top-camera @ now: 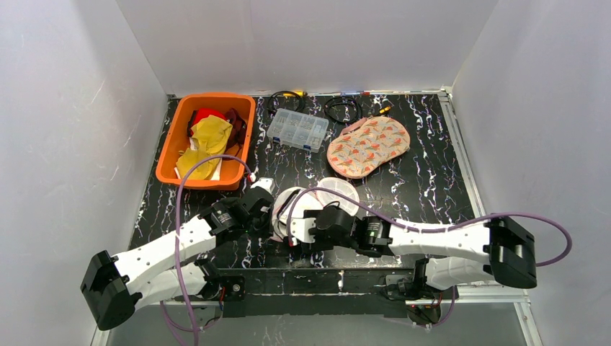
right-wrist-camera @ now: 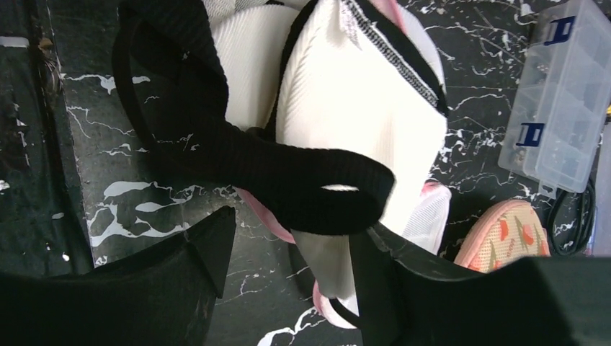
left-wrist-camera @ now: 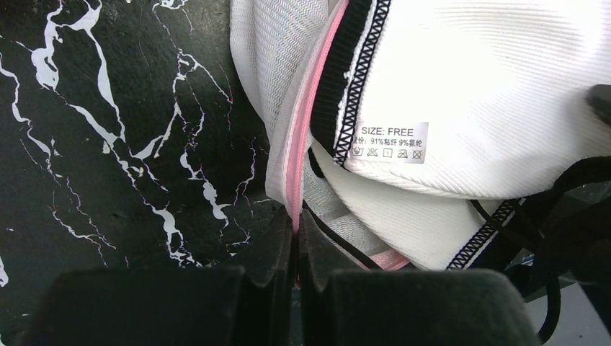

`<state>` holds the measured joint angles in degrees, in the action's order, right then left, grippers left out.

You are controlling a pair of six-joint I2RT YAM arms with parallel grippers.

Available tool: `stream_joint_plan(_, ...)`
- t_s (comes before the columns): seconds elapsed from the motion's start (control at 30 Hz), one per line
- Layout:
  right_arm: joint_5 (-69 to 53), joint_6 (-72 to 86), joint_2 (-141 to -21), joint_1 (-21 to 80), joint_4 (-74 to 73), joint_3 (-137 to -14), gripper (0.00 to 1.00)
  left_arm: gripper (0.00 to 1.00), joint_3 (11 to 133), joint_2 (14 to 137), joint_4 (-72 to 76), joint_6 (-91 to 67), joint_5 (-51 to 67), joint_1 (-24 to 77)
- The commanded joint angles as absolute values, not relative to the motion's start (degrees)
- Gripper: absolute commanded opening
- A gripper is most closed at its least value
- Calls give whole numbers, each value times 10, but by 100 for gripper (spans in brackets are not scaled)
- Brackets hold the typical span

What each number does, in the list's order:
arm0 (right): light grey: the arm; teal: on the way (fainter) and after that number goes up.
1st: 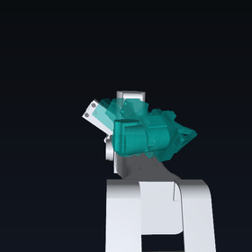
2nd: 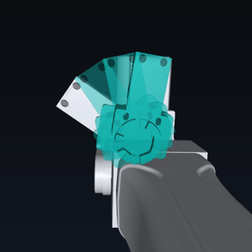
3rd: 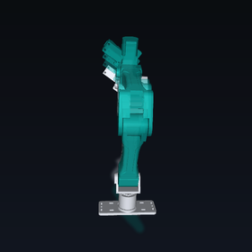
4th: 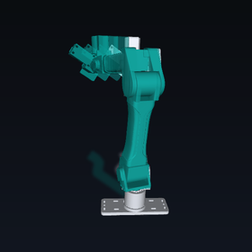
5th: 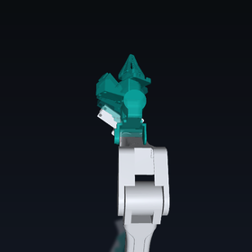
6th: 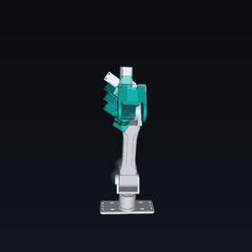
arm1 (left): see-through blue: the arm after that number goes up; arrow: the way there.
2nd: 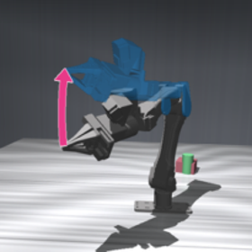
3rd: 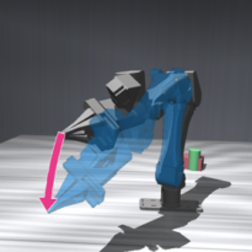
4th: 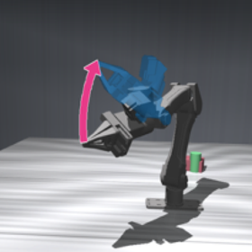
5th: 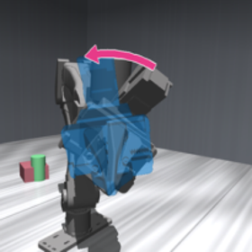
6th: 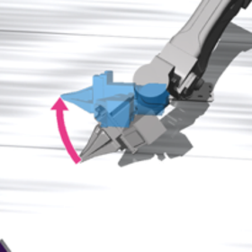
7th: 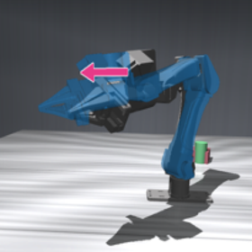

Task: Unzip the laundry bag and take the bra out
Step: Pick up the bra from the laundry bag.

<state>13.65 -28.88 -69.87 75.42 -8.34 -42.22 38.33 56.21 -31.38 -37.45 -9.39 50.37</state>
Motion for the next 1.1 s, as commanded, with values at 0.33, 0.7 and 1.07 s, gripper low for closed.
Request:
stream_joint_plan(0.33,173,-315,-737,758,-20,-456,14,0,390,547,-315,-372,-89,505)
stream_joint_plan(0.7,222,-242,-691,758,-111,-517,1,0,402,549,-322,-379,-107,505)
stream_joint_plan(1.07,290,-110,-639,757,-176,-596,1,0,420,554,-326,-405,-138,505)
